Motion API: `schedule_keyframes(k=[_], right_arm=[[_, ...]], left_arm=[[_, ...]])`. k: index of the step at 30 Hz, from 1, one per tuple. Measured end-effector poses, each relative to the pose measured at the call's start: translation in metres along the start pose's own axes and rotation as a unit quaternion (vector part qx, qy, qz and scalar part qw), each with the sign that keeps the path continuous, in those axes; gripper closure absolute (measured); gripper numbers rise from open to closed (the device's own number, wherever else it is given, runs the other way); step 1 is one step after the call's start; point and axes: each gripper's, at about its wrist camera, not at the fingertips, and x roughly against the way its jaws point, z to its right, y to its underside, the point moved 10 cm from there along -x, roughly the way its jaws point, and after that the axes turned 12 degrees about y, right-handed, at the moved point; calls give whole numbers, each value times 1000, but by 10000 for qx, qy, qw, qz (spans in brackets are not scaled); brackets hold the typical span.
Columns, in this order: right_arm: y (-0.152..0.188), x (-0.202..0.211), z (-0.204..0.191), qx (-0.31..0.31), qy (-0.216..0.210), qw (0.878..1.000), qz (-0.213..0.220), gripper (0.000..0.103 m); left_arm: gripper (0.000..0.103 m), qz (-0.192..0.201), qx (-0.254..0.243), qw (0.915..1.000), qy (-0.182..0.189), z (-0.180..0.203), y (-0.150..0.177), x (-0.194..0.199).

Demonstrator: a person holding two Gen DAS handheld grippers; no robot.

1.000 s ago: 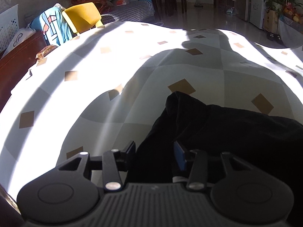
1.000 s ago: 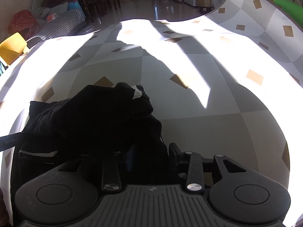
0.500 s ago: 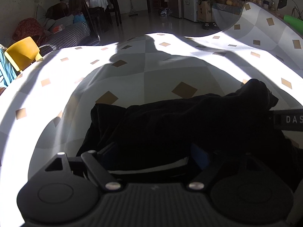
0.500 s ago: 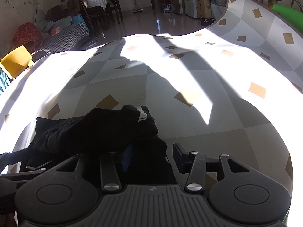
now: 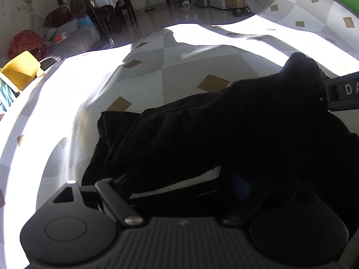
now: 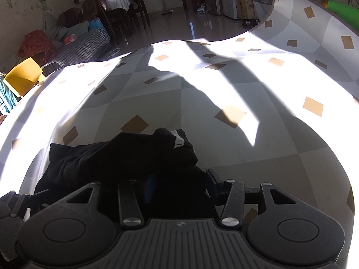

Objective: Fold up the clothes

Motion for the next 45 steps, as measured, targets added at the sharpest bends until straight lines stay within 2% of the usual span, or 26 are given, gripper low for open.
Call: schedule_keyframes(k=[2,5,7,11,13,19,22,34,45], right_arm=[[0,0,1,-39,-13,10000,-14,57],[-1,0,1,-40,-14,10000,-18,57],[-2,0,0,-32,-23,10000,-6,57],[-4,1,-2,81,-18,10000,30,58],[-7,3,-5,238,45,9997,104,67],[-16,9,-17,581,1,9979,287,85],[-17,9,-22,682,-55,9973,264,88],[-39,12,-45,1264,-359,9905,411,89],[-69,-12,-60,1715,-657,9820,451,89]], left_arm=[[30,3,46,10000,-8,-2,0,-1],[47,39,186,9998,49,-5,-2,0],[64,101,339,9993,73,-9,-4,3],[75,193,801,9965,143,-21,-7,8],[78,220,963,9951,104,-27,-8,10],[79,379,1109,9931,-79,-37,-17,22],[79,367,1161,9923,-214,-42,-22,24],[79,247,1496,9872,-499,-64,-47,31],[76,57,1276,9897,-650,-84,-84,12]])
